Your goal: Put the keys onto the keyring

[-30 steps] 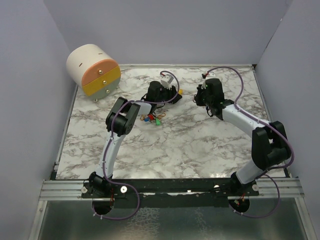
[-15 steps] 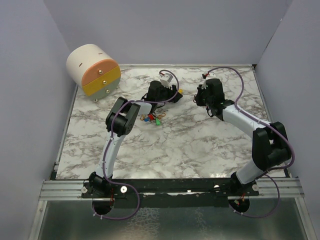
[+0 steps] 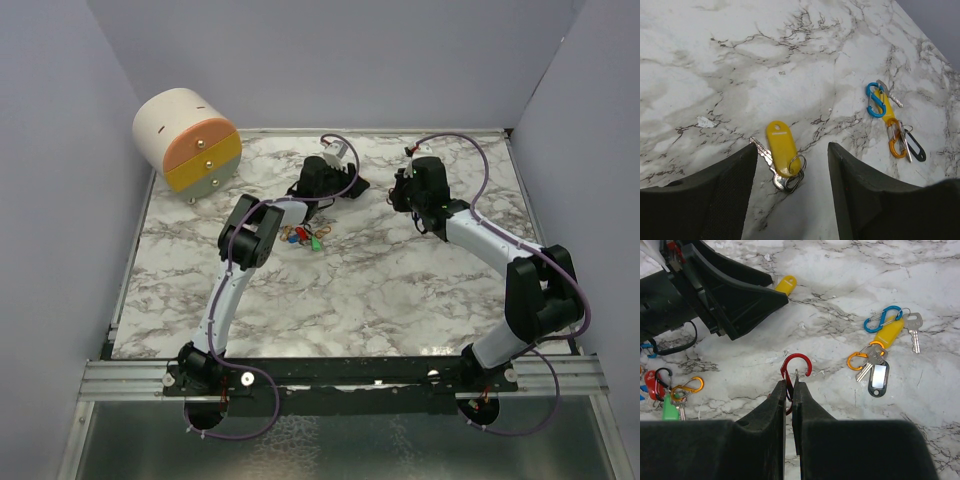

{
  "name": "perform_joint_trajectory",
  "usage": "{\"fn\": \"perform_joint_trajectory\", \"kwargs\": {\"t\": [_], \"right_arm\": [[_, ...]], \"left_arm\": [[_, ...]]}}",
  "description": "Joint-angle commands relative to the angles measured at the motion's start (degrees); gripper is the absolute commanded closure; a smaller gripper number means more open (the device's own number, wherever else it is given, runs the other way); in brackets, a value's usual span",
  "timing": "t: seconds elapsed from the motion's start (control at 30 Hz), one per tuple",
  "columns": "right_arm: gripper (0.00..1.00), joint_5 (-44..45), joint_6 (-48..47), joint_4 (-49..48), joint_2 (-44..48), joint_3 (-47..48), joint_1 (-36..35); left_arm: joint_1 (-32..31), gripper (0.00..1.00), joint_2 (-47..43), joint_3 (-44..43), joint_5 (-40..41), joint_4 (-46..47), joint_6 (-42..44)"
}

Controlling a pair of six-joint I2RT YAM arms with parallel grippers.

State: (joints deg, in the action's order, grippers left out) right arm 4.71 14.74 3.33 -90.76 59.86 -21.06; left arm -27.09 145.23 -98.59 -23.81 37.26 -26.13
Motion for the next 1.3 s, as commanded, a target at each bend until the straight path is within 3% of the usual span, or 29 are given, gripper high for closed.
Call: {"fn": "perform_joint_trajectory", "kwargs": {"t": [0.0,0.63,1.27], "right_arm": [[0.99,1.24,0.00,-1.09,1.05,0.08,-0.34],[0.99,2.32,0.26,-0.84,2.26,-0.57,-0.38],[0.99,4.19,0.78,0.48,8.36,-3.66,-0.38]], "left_arm": [[-0.07,0.40,2.16,-1.98,-4.03,-0.70,-0.22],[-0.86,0.47,3.00,-1.17,-18.65,-0.79,0.80],[-3.33,0.49,-6.83,13.65,-22.34,-0.82,3.45]]}}
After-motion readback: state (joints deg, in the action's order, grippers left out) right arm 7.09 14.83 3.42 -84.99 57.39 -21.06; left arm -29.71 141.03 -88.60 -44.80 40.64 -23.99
